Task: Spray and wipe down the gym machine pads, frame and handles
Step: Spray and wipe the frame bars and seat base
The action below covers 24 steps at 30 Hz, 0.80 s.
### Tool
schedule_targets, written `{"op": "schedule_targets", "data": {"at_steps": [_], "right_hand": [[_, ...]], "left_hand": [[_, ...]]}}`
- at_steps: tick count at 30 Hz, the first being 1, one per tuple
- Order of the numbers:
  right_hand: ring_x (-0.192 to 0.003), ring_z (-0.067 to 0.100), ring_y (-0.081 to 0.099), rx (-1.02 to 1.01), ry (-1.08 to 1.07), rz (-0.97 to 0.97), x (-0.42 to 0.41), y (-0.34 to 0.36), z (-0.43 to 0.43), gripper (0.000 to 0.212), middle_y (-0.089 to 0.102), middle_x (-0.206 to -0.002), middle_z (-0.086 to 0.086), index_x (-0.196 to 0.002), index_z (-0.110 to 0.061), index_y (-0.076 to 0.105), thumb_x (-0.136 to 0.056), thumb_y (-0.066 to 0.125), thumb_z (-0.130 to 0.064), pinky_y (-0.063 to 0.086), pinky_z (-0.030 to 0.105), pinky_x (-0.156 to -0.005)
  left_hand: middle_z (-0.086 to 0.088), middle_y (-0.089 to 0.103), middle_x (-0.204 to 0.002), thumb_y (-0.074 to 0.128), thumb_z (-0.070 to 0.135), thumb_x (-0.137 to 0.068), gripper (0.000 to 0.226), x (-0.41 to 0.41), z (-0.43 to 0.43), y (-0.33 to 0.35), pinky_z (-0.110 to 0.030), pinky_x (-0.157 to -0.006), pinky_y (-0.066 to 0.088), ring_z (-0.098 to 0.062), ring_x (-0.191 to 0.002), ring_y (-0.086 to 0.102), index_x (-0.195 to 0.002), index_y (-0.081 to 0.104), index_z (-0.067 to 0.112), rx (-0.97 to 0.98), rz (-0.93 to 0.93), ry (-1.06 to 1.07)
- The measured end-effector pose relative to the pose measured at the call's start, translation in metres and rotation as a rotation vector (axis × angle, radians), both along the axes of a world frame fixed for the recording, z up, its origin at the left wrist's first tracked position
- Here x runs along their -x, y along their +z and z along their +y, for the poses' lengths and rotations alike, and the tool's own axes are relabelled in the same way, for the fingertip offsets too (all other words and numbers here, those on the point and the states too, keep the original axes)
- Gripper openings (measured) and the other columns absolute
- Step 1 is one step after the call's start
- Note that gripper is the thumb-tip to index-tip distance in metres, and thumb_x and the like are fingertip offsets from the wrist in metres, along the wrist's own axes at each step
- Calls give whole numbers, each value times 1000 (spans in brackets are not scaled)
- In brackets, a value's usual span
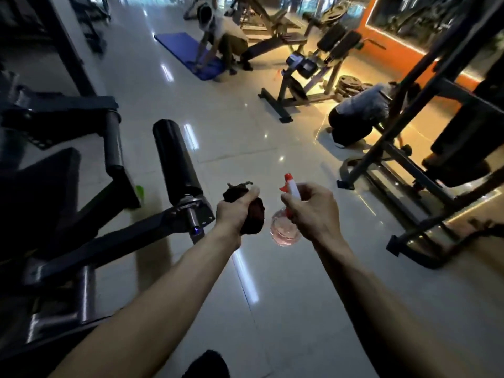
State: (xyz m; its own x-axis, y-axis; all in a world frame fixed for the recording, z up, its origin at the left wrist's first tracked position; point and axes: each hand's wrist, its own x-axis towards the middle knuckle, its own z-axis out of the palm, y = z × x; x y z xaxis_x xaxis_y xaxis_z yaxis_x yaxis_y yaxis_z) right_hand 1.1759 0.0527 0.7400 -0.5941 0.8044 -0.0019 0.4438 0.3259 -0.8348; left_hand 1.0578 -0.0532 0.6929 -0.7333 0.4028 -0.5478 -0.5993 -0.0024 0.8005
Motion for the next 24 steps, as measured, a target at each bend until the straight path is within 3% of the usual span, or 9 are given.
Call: {"op": "schedule_targets", "data": {"at_steps": [3, 7, 10, 12, 16, 20, 24], "right_hand": [[-65, 18, 74, 120, 27, 39, 44, -12, 59, 20, 76, -74, -5, -92, -26, 76, -76, 74, -38, 62, 55, -75], [-64, 18, 74, 168, 109, 50, 133, -21, 136, 7, 76, -75, 1, -91, -20, 78, -85, 76, -19, 64, 46, -69], [-70, 28, 74, 177, 194, -1, 213, -24, 190, 8, 76, -74, 6, -90, -22, 77, -87, 73, -15, 61, 48, -67], [-67, 32, 73, 196, 259, -40, 273, -23, 224, 10, 74, -71, 12, -93, -22, 76, -86, 70, -19, 60, 50, -65], [-61, 22, 72, 133, 400, -113, 398, -14, 283, 29, 73, -65, 5, -100, -24, 74, -77, 61, -34, 62, 49, -67], [-66, 27, 73, 160, 460, -79, 515, -6, 328, 23, 74, -69, 5, -96, -23, 74, -79, 62, -31, 62, 55, -71], [-61, 21, 71, 158, 609, -91, 650, -9, 368, 15, 73, -67, 8, -95, -24, 73, -87, 64, -15, 60, 39, -64]], "left_hand": [[-8, 74, -103, 90, 43, -74, 49, 39, 51, -12, -46, -92, 60, -27, -96, 72, -105, 66, 13, 27, -22, 23], [-9, 75, -103, 89, 39, -76, 46, 119, 127, -30, -46, -91, 60, -27, -95, 73, -107, 66, 13, 33, -49, 60], [-9, 74, -101, 86, 38, -78, 45, 195, 186, -36, -47, -88, 61, -27, -92, 72, -109, 65, 13, 26, -55, 102], [-9, 73, -100, 85, 37, -79, 42, 251, 223, -31, -48, -86, 62, -28, -91, 72, -108, 65, 14, 30, -64, 128], [-8, 72, -99, 83, 36, -82, 29, 366, 269, -13, -40, -81, 60, -26, -90, 70, -98, 66, 18, 56, -16, 219], [-8, 75, -103, 86, 40, -76, 41, 479, 288, -15, -39, -79, 61, -27, -94, 73, -106, 69, 18, 75, 7, 344], [-7, 77, -101, 88, 41, -69, 48, 594, 314, -29, -39, -80, 61, -26, -92, 74, -108, 70, 19, 81, -3, 491]]}}
